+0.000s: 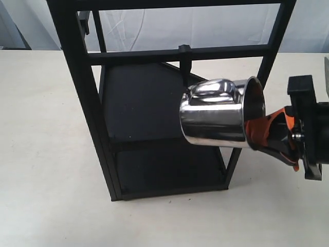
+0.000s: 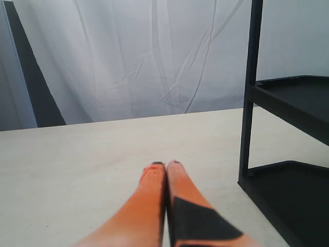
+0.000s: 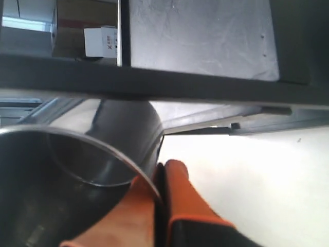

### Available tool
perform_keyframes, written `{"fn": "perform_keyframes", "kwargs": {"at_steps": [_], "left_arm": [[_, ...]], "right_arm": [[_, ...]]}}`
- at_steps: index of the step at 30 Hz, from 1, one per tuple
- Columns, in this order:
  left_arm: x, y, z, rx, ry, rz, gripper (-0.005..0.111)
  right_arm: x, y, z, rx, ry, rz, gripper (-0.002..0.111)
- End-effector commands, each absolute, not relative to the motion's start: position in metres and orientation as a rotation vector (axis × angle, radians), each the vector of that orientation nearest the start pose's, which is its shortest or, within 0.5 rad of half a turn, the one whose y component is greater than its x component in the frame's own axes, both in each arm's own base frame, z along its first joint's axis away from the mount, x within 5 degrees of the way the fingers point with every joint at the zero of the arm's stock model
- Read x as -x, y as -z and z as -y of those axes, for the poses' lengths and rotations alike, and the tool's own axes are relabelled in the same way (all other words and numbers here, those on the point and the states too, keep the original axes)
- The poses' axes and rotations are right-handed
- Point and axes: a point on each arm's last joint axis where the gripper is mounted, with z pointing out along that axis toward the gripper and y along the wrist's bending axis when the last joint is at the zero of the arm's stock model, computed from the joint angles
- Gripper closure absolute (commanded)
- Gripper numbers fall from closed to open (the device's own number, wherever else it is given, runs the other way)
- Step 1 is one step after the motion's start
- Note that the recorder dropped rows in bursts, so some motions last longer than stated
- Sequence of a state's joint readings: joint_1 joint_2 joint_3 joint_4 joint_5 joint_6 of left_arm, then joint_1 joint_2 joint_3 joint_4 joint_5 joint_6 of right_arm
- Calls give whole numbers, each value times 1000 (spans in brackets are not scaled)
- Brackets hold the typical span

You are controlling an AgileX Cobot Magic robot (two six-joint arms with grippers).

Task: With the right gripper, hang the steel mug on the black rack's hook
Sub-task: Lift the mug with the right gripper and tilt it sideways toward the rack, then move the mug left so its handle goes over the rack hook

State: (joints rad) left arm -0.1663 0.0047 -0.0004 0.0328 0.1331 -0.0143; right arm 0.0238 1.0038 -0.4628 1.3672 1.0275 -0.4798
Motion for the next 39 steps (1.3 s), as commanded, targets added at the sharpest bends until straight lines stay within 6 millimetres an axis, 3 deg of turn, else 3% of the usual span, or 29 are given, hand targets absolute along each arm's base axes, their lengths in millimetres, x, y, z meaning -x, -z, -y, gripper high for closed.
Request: {"fn": "perform_keyframes", "kwargs": {"at_steps": [1,7,12,16,24,32,39], "left_arm": [[-56,-202,9,-146,118,-1606,105],[-56,-202,9,-146,118,-1606,105],[-56,-202,9,-146,118,-1606,105],[-56,-202,9,-146,118,-1606,105],[-56,-202,9,-146,118,-1606,105],[-56,-202,9,-146,118,-1606,105],[-56,-202,9,-146,118,-1606,105]], "right_arm": [[-145,-258,-80,-229,-1501,-2368,109],[-135,-268,-85,-158,-1630,-2343,109],[-145,-266,-80,-324,-1544,-2303,109],[-150,-263,-83,-366,-1578,-2302,109],[-145,-254,-106,-244,-1650,-2421,109],[-144,-260,-100,-245,-1520,-2351,109],[-134,-265,-104,-183,-1634,-2371,109]]}}
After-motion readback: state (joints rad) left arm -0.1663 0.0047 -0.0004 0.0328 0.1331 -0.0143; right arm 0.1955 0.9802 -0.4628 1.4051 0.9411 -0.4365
